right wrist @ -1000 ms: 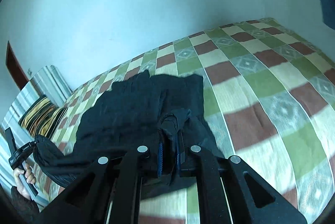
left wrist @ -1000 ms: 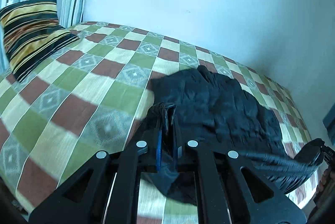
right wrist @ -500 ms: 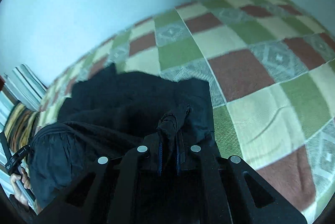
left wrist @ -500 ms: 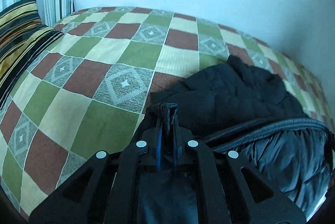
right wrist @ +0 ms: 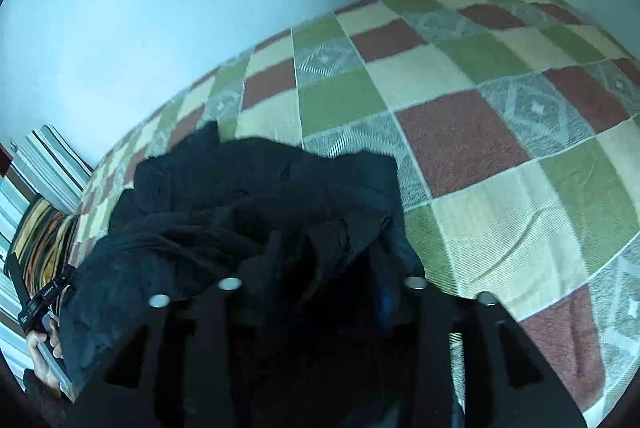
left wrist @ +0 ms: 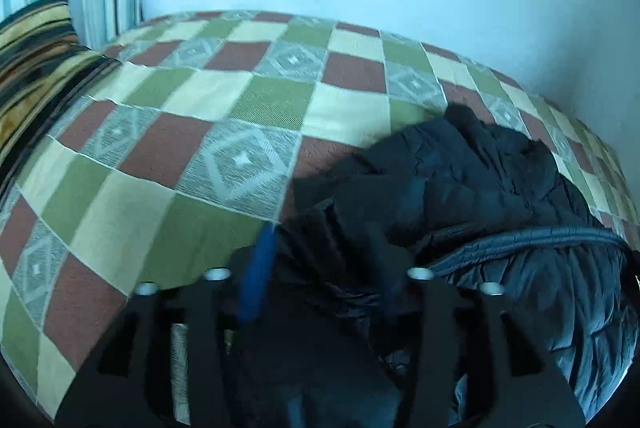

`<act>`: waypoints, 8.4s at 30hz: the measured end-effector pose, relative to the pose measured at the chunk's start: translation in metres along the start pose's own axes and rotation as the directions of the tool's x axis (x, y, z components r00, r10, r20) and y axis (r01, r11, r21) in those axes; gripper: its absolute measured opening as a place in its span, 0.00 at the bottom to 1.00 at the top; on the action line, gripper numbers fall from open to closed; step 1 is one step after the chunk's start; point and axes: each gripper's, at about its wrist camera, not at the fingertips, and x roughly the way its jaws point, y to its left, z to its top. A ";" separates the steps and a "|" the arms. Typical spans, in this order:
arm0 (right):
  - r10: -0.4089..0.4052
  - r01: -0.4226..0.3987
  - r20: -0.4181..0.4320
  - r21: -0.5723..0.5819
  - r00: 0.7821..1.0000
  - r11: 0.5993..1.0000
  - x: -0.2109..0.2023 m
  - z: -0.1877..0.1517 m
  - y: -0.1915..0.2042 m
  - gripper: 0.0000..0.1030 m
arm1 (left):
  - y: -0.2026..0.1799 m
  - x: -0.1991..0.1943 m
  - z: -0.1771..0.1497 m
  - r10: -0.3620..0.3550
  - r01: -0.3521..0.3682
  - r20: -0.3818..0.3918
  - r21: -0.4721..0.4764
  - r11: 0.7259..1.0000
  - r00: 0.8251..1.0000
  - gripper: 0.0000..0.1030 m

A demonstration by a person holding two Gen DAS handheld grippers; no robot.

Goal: Fold large clothes

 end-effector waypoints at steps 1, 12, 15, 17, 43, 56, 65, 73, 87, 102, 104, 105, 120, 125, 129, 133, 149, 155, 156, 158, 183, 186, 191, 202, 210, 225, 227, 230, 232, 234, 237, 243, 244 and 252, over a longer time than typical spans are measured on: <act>0.001 -0.001 0.011 0.000 1.000 1.000 -0.005 0.001 0.000 0.57 | 0.003 -0.007 0.002 0.005 -0.005 0.022 -0.002 1.000 1.000 0.66; 0.004 -0.004 0.004 -0.134 1.000 0.991 -0.021 0.010 0.002 0.72 | 0.014 -0.021 0.001 -0.070 0.069 0.010 0.072 0.995 0.998 0.72; 0.008 -0.014 -0.036 -0.186 0.999 0.982 -0.010 0.011 0.002 0.72 | 0.010 -0.014 0.000 -0.105 0.105 -0.007 0.120 0.987 0.994 0.72; -0.021 0.009 -0.052 -0.227 0.998 0.974 0.000 0.013 0.004 0.72 | 0.007 -0.009 0.000 -0.096 0.096 -0.010 0.152 0.984 0.995 0.72; -0.097 0.070 -0.054 -0.373 0.994 0.925 0.034 -0.003 0.024 0.25 | 0.001 0.052 -0.012 -0.031 0.100 -0.193 0.359 0.928 0.981 0.70; -0.105 0.117 0.052 -0.397 0.993 0.910 0.013 -0.009 0.038 0.13 | -0.019 0.030 -0.015 0.023 0.011 -0.081 0.401 0.916 0.996 0.06; -0.067 0.118 0.144 -0.383 0.987 0.916 -0.012 0.021 0.050 0.13 | -0.033 -0.012 0.028 0.039 -0.069 0.087 0.372 0.925 0.995 0.05; -0.095 0.158 0.183 -0.366 0.979 0.917 0.014 0.068 0.065 0.13 | -0.059 0.012 0.073 0.122 -0.163 0.134 0.355 0.920 0.983 0.05; -0.186 0.182 0.022 -0.340 0.982 0.923 0.119 0.075 0.046 0.14 | -0.071 0.116 0.063 0.244 -0.232 0.019 0.387 0.892 0.970 0.06; -0.167 0.155 -0.016 -0.287 0.986 0.945 0.156 0.061 0.028 0.18 | -0.074 0.153 0.036 0.265 -0.260 0.040 0.371 0.891 0.964 0.07; -0.162 0.151 -0.014 -0.282 0.987 0.947 0.155 0.062 0.027 0.18 | -0.075 0.154 0.035 0.267 -0.263 0.042 0.373 0.890 0.963 0.07; -0.161 0.151 -0.013 -0.280 0.987 0.948 0.154 0.062 0.027 0.18 | -0.075 0.154 0.036 0.268 -0.263 0.039 0.375 0.889 0.963 0.07; -0.235 0.258 0.130 -0.208 0.963 0.943 0.076 0.071 0.043 0.61 | -0.056 0.070 0.054 0.251 -0.261 0.072 0.264 0.928 0.965 0.44; -0.131 0.167 0.150 -0.259 0.980 0.951 0.051 0.052 0.099 0.56 | -0.097 0.015 0.047 0.098 -0.135 0.152 0.253 0.958 0.984 0.49; -0.051 0.082 0.111 -0.302 0.993 0.950 0.062 0.034 0.145 0.56 | -0.138 0.016 0.035 -0.008 -0.022 0.113 0.258 0.966 0.994 0.49; -0.053 0.070 0.063 -0.327 0.997 0.943 0.090 0.019 0.167 0.56 | -0.170 0.045 0.020 -0.003 -0.012 0.058 0.257 0.966 0.998 0.49; -0.142 0.148 0.044 -0.345 0.989 0.927 0.156 -0.018 0.159 0.62 | -0.182 0.106 -0.021 0.092 -0.098 0.037 0.270 0.958 0.995 0.51; -0.146 0.160 0.067 -0.349 0.987 0.923 0.158 -0.021 0.158 0.62 | -0.179 0.110 -0.025 0.079 -0.089 0.050 0.261 0.961 0.996 0.52; -0.147 0.162 0.069 -0.350 0.987 0.923 0.158 -0.021 0.158 0.62 | -0.179 0.111 -0.025 0.078 -0.088 0.051 0.260 0.962 0.996 0.52; -0.149 0.164 0.072 -0.351 0.986 0.922 0.158 -0.021 0.158 0.62 | -0.178 0.111 -0.025 0.074 -0.085 0.052 0.257 0.963 0.996 0.52; -0.167 0.179 0.066 -0.356 0.984 0.917 0.145 -0.016 0.166 0.65 | -0.174 0.098 -0.015 0.049 -0.056 0.035 0.240 0.969 0.998 0.58; -0.130 0.142 0.057 -0.334 0.990 0.932 0.123 -0.014 0.165 0.69 | -0.160 0.081 -0.010 0.010 -0.009 -0.001 0.219 0.976 1.000 0.65; -0.115 0.145 0.107 -0.332 0.988 0.932 0.065 -0.027 0.146 0.76 | -0.111 0.032 -0.015 -0.033 0.031 0.010 0.156 0.987 0.999 0.76; -0.247 0.262 0.096 -0.199 0.964 0.945 -0.006 -0.059 0.043 0.78 | 0.018 -0.017 -0.060 0.111 -0.111 0.016 0.003 0.994 0.994 0.86; -0.237 0.236 0.008 -0.126 0.971 0.963 0.017 -0.062 0.014 0.83 | 0.014 0.007 -0.079 0.094 -0.091 -0.041 0.077 0.993 0.995 0.88; -0.173 0.168 -0.050 -0.096 0.984 0.981 0.044 -0.071 0.007 0.64 | 0.026 0.031 -0.085 -0.024 0.015 -0.118 -0.076 0.997 0.993 0.77; -0.176 0.170 -0.045 -0.106 0.983 0.980 0.042 -0.073 0.012 0.57 | 0.022 0.030 -0.085 -0.081 0.072 -0.116 -0.084 0.994 0.990 0.55; -0.170 0.165 -0.035 -0.107 0.985 0.980 0.039 -0.075 0.015 0.45 | 0.014 0.025 -0.085 -0.099 0.092 -0.106 -0.072 0.993 0.989 0.35; -0.166 0.163 -0.024 -0.110 0.986 0.981 0.036 -0.076 0.018 0.36 | 0.014 0.020 -0.085 -0.113 0.106 -0.091 -0.085 0.991 0.989 0.24; -0.170 0.168 -0.005 -0.120 0.985 0.978 0.030 -0.079 0.023 0.29 | 0.016 0.015 -0.086 -0.132 0.124 -0.077 -0.097 0.988 0.988 0.18; -0.167 0.167 0.011 -0.119 0.986 0.979 0.024 -0.081 0.026 0.26 | 0.017 0.002 -0.087 -0.136 0.131 -0.052 -0.095 0.987 0.989 0.15; -0.133 0.133 0.008 -0.132 0.991 0.982 0.003 -0.096 0.034 0.24 | 0.029 -0.031 -0.094 -0.123 0.121 -0.012 -0.078 0.990 0.992 0.14; -0.127 0.126 0.005 -0.133 0.992 0.983 0.000 -0.099 0.034 0.24 | 0.031 -0.038 -0.097 -0.120 0.119 -0.009 -0.075 0.990 0.993 0.14; -0.084 0.080 -0.022 -0.155 0.996 0.985 -0.039 -0.148 0.040 0.24 | 0.057 -0.088 -0.138 -0.089 0.087 -0.023 -0.067 0.994 0.996 0.14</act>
